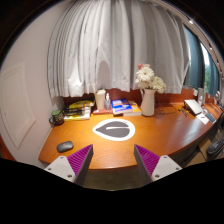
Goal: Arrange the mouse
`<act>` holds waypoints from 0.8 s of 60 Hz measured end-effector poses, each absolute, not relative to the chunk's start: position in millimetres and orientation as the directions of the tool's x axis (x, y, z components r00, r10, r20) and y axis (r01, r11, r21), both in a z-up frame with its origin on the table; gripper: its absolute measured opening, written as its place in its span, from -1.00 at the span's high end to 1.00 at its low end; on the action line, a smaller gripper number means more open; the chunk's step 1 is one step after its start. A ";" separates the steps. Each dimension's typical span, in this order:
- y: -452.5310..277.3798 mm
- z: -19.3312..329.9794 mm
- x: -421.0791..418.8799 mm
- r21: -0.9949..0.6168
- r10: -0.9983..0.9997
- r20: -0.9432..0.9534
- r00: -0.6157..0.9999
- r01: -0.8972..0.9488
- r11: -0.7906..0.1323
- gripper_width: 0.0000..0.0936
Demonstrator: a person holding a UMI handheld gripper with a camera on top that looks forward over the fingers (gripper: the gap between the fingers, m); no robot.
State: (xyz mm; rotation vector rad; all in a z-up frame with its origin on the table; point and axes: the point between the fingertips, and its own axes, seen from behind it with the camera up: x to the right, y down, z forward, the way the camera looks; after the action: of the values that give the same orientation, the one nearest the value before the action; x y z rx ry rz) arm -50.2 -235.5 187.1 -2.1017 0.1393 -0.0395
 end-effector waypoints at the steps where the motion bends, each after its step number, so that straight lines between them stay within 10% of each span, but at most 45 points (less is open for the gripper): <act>1: -237.0 175.0 -58.9 -0.852 -0.108 -0.029 0.994 -0.081 -0.516 -0.75; 17: -230.1 56.1 -210.5 -0.758 0.057 -0.073 0.996 -0.018 -0.652 -0.76; 48: -109.3 -11.1 -322.5 -0.725 0.066 -0.065 0.996 -0.002 -0.688 -0.75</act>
State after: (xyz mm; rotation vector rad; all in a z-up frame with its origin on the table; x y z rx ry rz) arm -322.5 -109.3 -11.1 -2.3278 -0.0443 0.1091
